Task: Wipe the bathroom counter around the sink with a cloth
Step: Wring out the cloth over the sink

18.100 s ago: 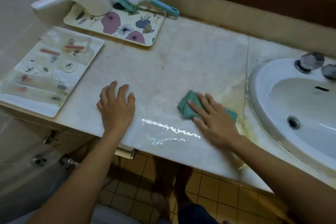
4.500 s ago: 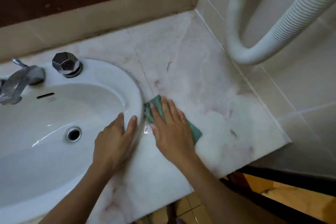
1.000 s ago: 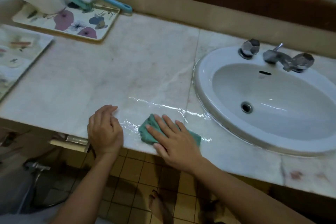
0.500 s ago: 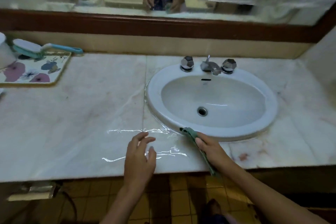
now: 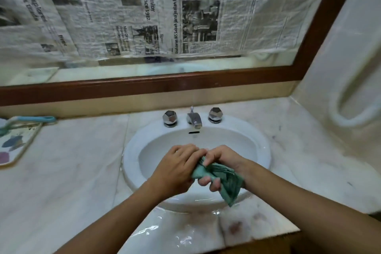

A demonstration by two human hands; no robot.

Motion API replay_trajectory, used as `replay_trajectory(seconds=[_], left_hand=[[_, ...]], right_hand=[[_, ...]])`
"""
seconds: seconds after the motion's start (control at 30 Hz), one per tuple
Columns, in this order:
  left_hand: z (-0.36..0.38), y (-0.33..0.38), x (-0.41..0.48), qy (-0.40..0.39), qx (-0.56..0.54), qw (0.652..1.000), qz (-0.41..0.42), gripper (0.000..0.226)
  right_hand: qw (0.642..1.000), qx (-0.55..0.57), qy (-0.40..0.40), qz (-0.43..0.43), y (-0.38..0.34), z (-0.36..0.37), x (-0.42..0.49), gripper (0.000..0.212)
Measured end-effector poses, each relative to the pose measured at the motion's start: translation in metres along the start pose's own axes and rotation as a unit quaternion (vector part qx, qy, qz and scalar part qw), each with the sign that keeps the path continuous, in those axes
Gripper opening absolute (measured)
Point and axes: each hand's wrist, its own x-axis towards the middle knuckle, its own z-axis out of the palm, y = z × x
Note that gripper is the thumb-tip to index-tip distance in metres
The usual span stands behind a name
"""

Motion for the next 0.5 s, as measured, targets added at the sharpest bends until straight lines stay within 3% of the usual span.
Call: replay_trajectory(seconds=[0.1,0.23,0.37,0.5], left_hand=[[0.006,-0.008,0.034,0.021,0.004,1.0,-0.016,0.056],[0.007,-0.025,0.073,-0.02,0.043,0.998,0.031,0.014],[0.002,-0.043,0.101,-0.093,0.116,0.987,0.06,0.022],[0.002,-0.045,0.122,-0.164,0.162,0.973,0.022,0.032]], right_hand=[[0.995,-0.094,0.027,0.037,-0.031,-0.005,-0.006,0.003],[0.955,-0.274,0.083,0.076,-0.056,-0.017,-0.008,0.013],[0.922,-0.37,0.098,0.063,-0.08,-0.04,-0.018,0.019],[0.885,-0.442,0.142,0.046,-0.092,-0.054,-0.014,0.027]])
